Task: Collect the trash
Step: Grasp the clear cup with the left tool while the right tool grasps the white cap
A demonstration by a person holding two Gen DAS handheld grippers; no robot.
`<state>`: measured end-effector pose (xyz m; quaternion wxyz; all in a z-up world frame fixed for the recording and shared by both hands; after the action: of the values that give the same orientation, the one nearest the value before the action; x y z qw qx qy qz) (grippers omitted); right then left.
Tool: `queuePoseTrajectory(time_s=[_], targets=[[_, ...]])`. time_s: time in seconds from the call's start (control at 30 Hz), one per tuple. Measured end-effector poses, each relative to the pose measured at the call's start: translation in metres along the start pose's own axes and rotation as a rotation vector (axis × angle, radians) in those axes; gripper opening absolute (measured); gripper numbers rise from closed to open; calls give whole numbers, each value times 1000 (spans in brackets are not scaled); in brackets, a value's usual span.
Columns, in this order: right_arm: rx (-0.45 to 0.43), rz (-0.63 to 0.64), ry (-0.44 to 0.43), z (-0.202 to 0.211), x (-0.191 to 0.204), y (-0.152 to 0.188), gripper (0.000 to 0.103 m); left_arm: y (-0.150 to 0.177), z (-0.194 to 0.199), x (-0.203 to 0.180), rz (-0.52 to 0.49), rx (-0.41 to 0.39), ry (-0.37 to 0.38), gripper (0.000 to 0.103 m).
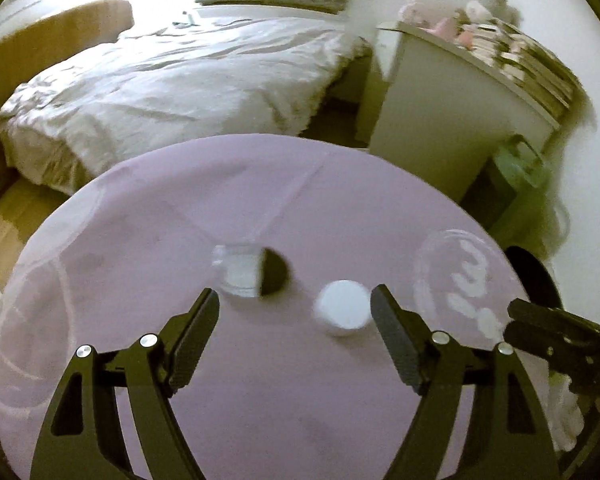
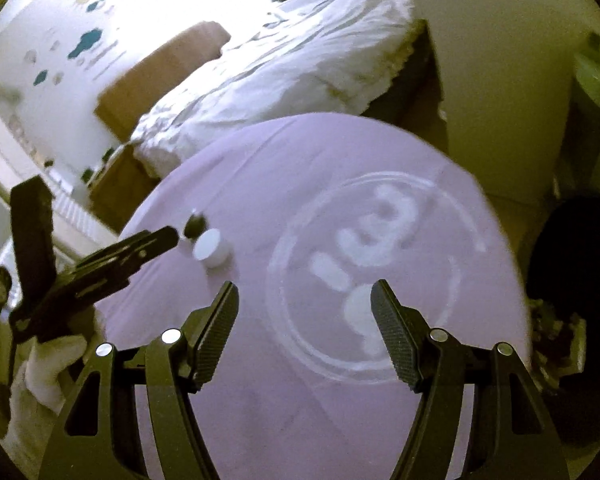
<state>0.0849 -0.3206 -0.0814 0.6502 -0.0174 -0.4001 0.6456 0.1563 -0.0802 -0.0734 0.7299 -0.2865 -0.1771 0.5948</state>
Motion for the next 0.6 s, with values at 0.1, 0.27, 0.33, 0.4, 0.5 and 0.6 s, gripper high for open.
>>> queuePoseTrajectory(time_s=[0.1, 0.27, 0.33, 0.4, 0.5, 0.6], targets=[[23, 39, -2, -17, 14, -1, 69, 2, -8, 18, 6, 16, -22, 78], [55, 121, 15, -41, 34, -4, 69, -1, -23, 29, -9, 38, -32, 78], [62, 155, 28, -50, 42, -5, 69, -2, -28, 26, -24, 48, -30, 77], [72, 198, 46, -61, 52, -7, 69, -3, -35, 25, -41, 59, -38, 77], [79, 247, 71, -72, 60, -10, 69, -3, -38, 21, -55, 59, -46, 77], [82, 280, 91, -82, 65, -12, 65, -2, -41, 19, -85, 52, -73, 72]])
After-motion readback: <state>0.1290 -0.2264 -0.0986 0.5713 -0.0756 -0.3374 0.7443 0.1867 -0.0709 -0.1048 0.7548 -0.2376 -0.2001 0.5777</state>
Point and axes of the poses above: each gripper's, at about its wrist camera, not at the fingertips, and z roughly against the way its jaws point, x to its left, y to its underside, the point moved 5 cm from there along -z, roughly the way its jaws point, and after that the axes turned 5 degrees about -y, right-handed, at the moved point
